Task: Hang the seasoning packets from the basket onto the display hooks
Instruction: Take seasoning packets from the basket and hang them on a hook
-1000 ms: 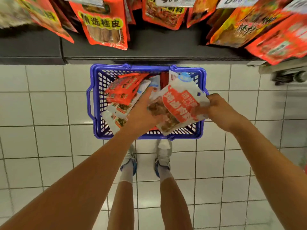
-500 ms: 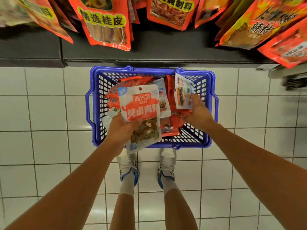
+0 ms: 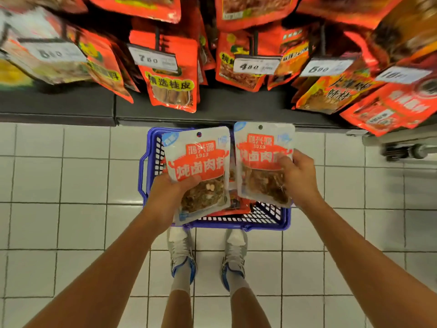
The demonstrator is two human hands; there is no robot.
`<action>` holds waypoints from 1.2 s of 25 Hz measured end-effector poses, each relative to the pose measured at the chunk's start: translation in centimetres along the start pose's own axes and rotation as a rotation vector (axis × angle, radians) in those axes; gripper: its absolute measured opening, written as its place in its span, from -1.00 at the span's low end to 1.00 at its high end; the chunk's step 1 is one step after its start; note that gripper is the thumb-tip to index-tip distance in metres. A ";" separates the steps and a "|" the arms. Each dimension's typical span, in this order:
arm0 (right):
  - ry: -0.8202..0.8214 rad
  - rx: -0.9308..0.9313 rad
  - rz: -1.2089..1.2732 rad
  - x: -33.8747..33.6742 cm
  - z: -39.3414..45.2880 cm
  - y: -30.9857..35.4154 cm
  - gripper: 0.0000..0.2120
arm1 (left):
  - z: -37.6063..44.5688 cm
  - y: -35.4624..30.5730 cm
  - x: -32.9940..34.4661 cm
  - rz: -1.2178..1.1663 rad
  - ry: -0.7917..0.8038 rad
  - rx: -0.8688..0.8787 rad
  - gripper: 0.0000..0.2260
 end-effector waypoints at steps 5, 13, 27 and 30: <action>0.072 -0.108 0.244 -2.4 -5.6 14.0 -0.82 | -8.4 -9.7 -0.6 -0.078 0.003 0.157 -0.75; 0.183 -0.497 0.249 -6.6 -18.4 39.7 -0.86 | -27.1 -29.3 -7.5 -0.136 -0.029 0.523 -0.68; 0.155 -1.084 0.373 -5.2 -36.7 76.8 -0.91 | -52.6 -56.5 -21.7 -0.246 -0.145 1.139 -0.72; 0.173 -1.140 0.398 -2.3 -37.6 82.1 -0.92 | -54.1 -61.1 -25.1 -0.251 -0.121 1.232 -0.83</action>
Point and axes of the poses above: each hand's wrist, its own z-axis towards the middle knuckle, its own x-axis out of the palm, y = z × x, the point moved 3 cm from there along z, towards the middle knuckle, and after that the axes turned 1 degree about z, right-handed, at the moved point
